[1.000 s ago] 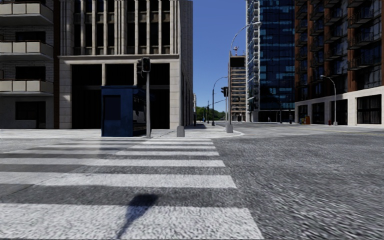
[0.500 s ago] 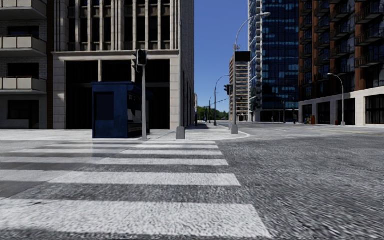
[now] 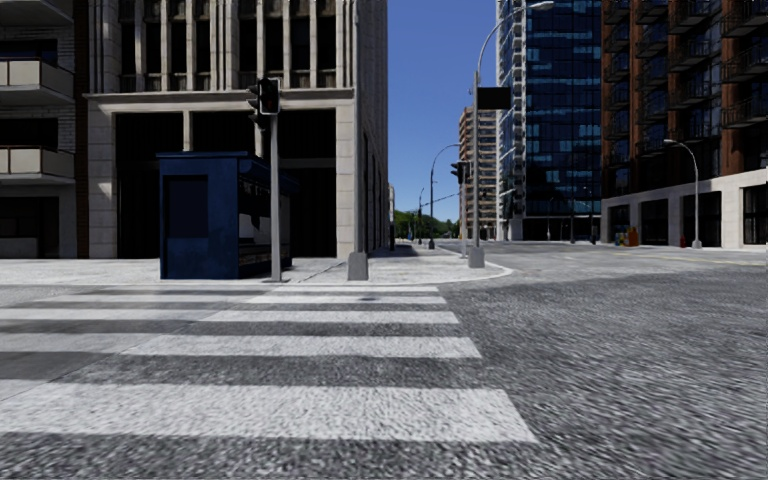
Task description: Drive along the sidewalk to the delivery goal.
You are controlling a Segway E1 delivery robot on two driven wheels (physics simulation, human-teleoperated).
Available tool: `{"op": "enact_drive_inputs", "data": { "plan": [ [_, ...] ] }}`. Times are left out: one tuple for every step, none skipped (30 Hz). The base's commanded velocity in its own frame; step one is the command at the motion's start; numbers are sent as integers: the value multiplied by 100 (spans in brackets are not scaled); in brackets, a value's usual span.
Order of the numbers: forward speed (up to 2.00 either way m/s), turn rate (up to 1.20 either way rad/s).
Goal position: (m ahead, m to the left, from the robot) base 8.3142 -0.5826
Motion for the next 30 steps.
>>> {"op": "enact_drive_inputs", "data": {
  "plan": [
    [171, 0],
    [171, 0],
    [171, 0],
    [171, 0],
    [171, 0],
    [171, 0],
    [171, 0],
    [171, 0],
    [171, 0],
    [171, 0],
    [171, 0],
    [171, 0],
    [171, 0],
    [171, 0],
    [171, 0],
    [171, 0],
    [171, 0],
    [171, 0],
    [171, -3],
    [171, -12],
    [171, -18],
    [171, -18],
    [171, -20],
    [171, -20],
    [171, -22],
    [171, -24],
    [171, -25],
    [171, -25],
    [177, -25],
    [200, -25]
  ]
}}
